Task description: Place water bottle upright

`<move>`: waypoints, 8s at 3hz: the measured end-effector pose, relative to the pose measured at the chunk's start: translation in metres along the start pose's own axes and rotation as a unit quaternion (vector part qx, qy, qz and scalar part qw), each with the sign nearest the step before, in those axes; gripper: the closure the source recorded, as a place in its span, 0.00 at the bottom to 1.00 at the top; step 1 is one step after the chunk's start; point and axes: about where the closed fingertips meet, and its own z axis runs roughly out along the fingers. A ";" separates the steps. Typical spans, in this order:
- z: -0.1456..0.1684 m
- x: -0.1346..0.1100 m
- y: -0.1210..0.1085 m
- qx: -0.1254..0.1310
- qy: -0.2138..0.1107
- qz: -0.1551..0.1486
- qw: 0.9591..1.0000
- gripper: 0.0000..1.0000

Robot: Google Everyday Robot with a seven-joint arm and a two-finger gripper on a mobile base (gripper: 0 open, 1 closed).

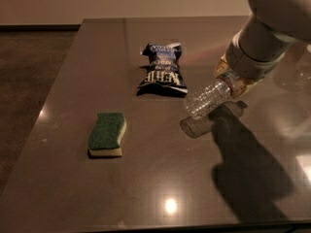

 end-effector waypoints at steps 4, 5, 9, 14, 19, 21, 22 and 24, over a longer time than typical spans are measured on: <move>-0.032 0.015 -0.042 0.086 0.041 -0.161 0.982 1.00; -0.032 0.023 -0.046 0.118 0.046 -0.177 0.976 1.00; -0.065 0.017 -0.046 0.315 0.042 -0.342 0.884 1.00; -0.083 -0.026 -0.045 0.403 0.213 -0.526 0.718 1.00; -0.129 -0.105 -0.035 0.482 0.261 -0.618 0.564 1.00; -0.112 -0.107 -0.027 0.482 0.250 -0.616 0.570 1.00; -0.100 -0.100 -0.023 0.489 0.249 -0.602 0.580 1.00; -0.067 -0.091 -0.016 0.515 0.252 -0.587 0.571 1.00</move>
Offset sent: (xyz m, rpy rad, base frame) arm 0.0321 0.0115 0.0622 -0.1240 -0.2313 0.3991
